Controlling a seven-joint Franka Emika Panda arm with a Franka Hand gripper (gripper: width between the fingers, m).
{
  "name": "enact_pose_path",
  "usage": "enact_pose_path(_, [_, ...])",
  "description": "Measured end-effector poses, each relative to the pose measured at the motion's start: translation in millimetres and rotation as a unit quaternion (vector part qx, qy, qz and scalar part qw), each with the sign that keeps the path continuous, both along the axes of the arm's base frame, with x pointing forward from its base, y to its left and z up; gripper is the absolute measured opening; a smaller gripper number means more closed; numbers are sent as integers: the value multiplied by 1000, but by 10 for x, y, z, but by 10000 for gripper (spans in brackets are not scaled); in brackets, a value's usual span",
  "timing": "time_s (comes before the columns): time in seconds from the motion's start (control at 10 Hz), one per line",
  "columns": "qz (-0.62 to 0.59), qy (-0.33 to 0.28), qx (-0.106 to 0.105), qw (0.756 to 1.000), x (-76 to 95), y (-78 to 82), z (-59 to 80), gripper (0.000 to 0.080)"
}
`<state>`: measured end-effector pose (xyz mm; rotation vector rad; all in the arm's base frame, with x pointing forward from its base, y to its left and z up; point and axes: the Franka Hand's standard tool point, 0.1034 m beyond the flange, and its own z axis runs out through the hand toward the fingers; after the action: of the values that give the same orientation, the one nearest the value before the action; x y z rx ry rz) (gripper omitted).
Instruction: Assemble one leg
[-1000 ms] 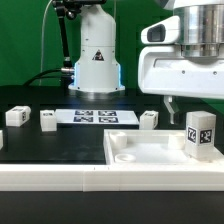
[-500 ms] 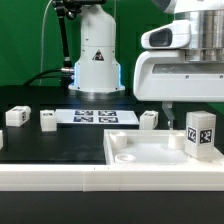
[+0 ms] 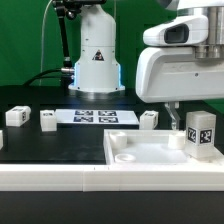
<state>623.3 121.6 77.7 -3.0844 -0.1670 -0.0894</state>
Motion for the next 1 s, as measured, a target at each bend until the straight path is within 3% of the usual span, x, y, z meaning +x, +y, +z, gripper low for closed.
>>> enact_pose_path(0.1, [21, -1, -3, 1000, 0, -11, -2, 649])
enact_pose_path(0.4, [18, -1, -3, 1000, 2, -16, -2, 288])
enact_pose_path(0.7, [9, -1, -3, 1000, 1, -16, -3, 289])
enact_pose_path(1.0, [-191, 3, 12, 982, 1, -24, -11, 289])
